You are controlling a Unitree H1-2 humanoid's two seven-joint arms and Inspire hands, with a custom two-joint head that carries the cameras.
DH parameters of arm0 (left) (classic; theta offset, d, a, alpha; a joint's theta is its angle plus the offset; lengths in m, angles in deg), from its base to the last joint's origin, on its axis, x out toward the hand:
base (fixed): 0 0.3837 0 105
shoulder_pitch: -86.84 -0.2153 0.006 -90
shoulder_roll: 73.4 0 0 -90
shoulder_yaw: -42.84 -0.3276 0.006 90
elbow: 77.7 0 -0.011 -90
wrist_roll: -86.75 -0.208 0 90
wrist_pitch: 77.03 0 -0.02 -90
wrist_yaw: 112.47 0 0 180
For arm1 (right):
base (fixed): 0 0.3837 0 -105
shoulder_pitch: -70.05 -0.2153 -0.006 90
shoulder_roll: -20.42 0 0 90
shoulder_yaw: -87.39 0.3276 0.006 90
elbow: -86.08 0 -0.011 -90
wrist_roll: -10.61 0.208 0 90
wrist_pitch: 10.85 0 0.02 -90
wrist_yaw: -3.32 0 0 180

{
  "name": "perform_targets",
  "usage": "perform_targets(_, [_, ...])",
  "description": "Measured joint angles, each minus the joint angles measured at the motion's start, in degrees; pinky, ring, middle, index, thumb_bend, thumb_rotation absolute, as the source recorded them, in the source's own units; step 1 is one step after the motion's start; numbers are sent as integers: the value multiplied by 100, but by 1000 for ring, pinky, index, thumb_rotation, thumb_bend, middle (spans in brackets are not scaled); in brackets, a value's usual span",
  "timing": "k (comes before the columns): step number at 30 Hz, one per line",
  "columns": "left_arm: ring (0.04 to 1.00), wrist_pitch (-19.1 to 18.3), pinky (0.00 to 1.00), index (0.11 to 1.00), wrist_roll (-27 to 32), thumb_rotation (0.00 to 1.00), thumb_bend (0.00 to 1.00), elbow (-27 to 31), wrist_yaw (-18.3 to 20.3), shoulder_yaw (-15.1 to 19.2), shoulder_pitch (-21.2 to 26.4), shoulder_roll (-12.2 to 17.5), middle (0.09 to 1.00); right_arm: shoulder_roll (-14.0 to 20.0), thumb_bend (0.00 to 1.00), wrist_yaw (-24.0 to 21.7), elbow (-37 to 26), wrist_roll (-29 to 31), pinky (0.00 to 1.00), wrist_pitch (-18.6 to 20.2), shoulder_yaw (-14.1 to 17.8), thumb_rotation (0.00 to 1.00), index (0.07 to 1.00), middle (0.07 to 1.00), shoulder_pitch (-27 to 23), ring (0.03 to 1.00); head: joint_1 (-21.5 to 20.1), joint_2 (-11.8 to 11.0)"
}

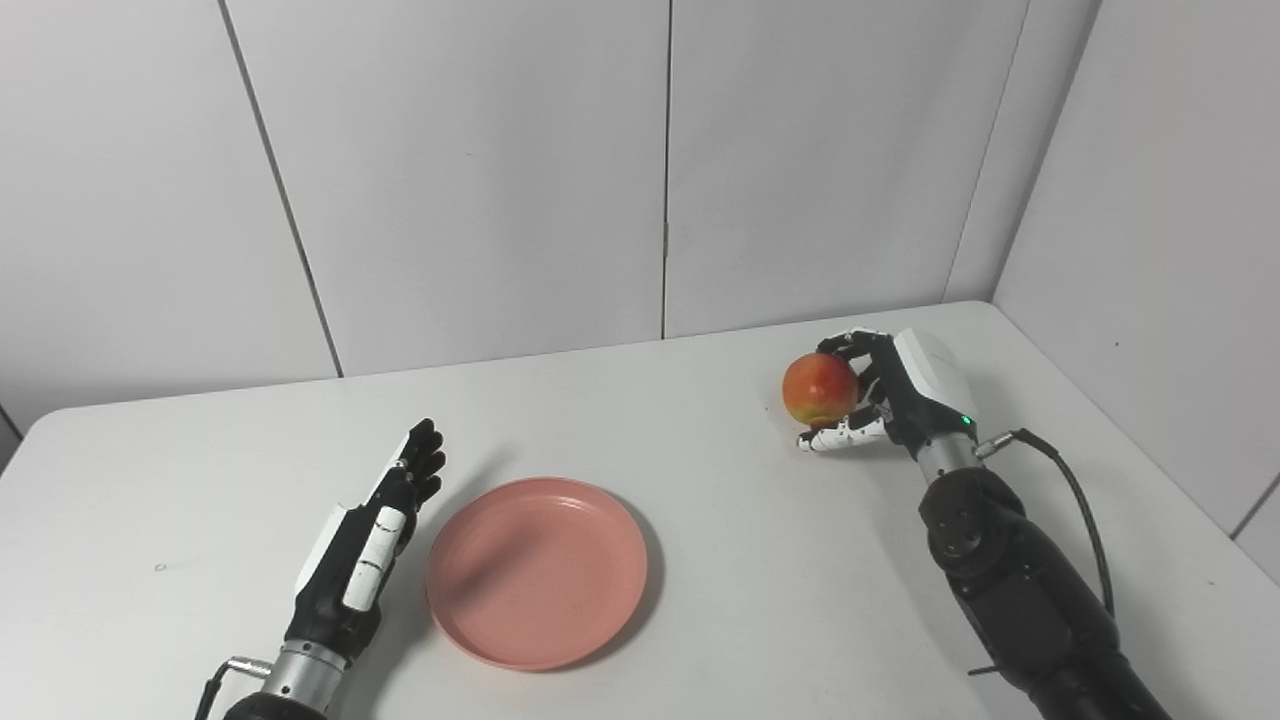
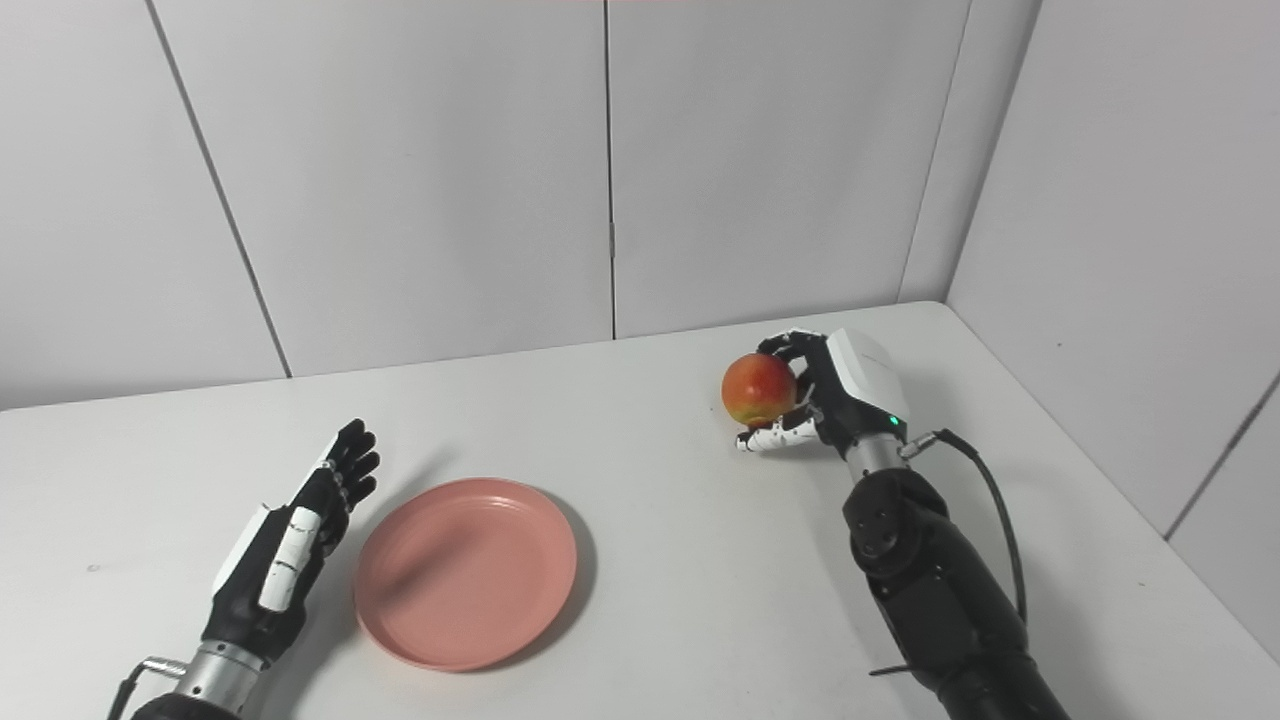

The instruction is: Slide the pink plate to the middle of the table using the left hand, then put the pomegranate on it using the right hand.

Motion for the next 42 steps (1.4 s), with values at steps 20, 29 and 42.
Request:
perform_targets(20, [991, -119, 987, 1000, -104, 1000, 706, 27, -90, -34, 0, -64, 1000, -881, 514, -252, -1372, 0, 380, -155, -576, 0, 520, 496, 146, 420, 482, 97])
perform_targets(29, [994, -336, 995, 1000, -271, 1000, 703, 198, -243, -181, -89, -132, 1000, -1193, 513, -312, -1372, 37, 343, -596, -929, 0, 528, 489, 228, 405, 896, 123])
perform_targets(42, [997, -346, 985, 1000, -506, 1000, 691, 253, -514, -263, -116, -396, 1000, -1422, 512, -665, -1421, 130, 344, -703, -1146, 0, 529, 487, 229, 406, 1635, 193])
